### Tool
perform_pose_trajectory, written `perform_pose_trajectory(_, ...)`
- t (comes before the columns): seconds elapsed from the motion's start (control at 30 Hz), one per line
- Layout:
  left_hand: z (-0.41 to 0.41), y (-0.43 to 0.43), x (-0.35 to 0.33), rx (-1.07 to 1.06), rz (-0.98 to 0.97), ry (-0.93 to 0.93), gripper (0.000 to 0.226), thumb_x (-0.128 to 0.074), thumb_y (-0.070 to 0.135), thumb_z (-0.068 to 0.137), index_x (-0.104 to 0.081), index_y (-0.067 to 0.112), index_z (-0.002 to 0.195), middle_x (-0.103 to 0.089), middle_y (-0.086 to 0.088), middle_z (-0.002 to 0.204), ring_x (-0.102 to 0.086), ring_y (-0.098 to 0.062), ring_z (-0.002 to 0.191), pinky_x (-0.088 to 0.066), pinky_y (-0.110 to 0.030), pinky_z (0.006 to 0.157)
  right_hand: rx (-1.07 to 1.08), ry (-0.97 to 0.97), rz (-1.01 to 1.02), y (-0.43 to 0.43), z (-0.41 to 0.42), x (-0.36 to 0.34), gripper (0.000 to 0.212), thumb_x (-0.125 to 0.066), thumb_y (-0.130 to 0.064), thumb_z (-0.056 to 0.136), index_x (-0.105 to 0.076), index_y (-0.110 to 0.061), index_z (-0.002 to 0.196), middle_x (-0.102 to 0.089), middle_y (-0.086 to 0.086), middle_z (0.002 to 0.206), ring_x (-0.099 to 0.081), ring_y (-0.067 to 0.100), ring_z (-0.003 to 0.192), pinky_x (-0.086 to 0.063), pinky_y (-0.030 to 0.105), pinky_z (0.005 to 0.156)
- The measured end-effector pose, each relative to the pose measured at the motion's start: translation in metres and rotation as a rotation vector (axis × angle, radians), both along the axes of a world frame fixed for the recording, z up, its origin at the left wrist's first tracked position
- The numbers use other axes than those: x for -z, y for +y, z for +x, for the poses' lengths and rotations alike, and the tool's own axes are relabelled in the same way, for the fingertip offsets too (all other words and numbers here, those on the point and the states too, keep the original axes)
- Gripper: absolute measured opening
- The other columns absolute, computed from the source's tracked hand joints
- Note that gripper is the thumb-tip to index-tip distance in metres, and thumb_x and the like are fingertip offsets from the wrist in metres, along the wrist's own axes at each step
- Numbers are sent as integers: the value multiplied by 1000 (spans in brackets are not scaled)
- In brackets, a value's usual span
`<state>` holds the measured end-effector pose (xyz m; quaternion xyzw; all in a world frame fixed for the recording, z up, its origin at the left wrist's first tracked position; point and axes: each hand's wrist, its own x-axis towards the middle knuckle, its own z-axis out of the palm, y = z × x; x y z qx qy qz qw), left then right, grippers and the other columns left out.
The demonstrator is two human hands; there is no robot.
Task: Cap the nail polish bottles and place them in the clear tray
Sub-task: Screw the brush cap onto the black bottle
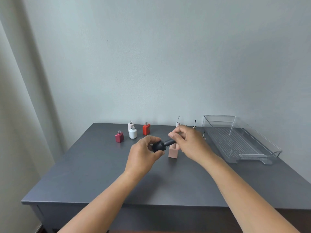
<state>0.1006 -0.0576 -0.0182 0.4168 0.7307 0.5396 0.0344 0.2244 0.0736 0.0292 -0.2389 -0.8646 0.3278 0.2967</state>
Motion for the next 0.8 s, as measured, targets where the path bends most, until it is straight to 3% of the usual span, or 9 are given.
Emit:
perform_pose_trajectory(0.07,0,0,0,4,-1,11,36,-83,20,73,-64,47,86,-70,18,85,-58,4,81,-42,-3,66,10,5,-3,-1,1,-1,22,-61,-44,92,-61,-26,79,-67,-5,54,-59,-2,48,-39,16,52)
perform_pose_trajectory(0.2,-1,1,0,-2,-7,12,38,-83,20,73,-61,50,82,-69,20,85,-58,4,82,-43,-3,68,-29,-9,-116,-1,2,-2,20,-68,-45,86,-66,-26,85,-73,-3,64,-65,6,59,-50,30,64)
perform_pose_trajectory(0.37,-3,1,0,-16,3,4,38,-83,20,74,-62,50,84,-69,21,85,-58,5,83,-43,-3,68,-93,-33,-182,0,4,-3,6,-66,-24,90,-68,-24,95,-77,-4,72,-57,11,51,-43,17,54)
perform_pose_trajectory(0.47,-2,1,0,-8,18,-1,39,-84,19,74,-62,49,86,-68,22,86,-58,4,85,-42,-3,69,-42,-43,-148,-1,4,-4,22,-63,-39,92,-70,-19,84,-75,-4,68,-54,8,45,-41,16,48)
perform_pose_trajectory(0.63,-2,2,0,-11,19,-3,37,-84,20,73,-63,48,86,-69,20,87,-59,3,84,-43,-4,69,63,-113,6,-2,1,-3,59,-48,-61,92,-70,-13,66,-70,-5,52,-54,1,37,-41,22,55)
perform_pose_trajectory(0.73,-4,2,2,-14,10,-17,34,-84,20,73,-65,45,88,-70,19,87,-59,2,83,-44,-4,68,62,-158,0,-1,0,-3,65,-43,-72,87,-68,-18,64,-70,-6,54,-56,3,38,-43,23,56)
perform_pose_trajectory(0.8,-5,2,4,-20,3,-29,32,-84,20,73,-67,41,92,-70,18,88,-59,1,82,-44,-5,68,23,-142,-46,1,1,-1,54,-50,-76,80,-69,-25,80,-73,-6,62,-57,-3,46,-44,24,60)
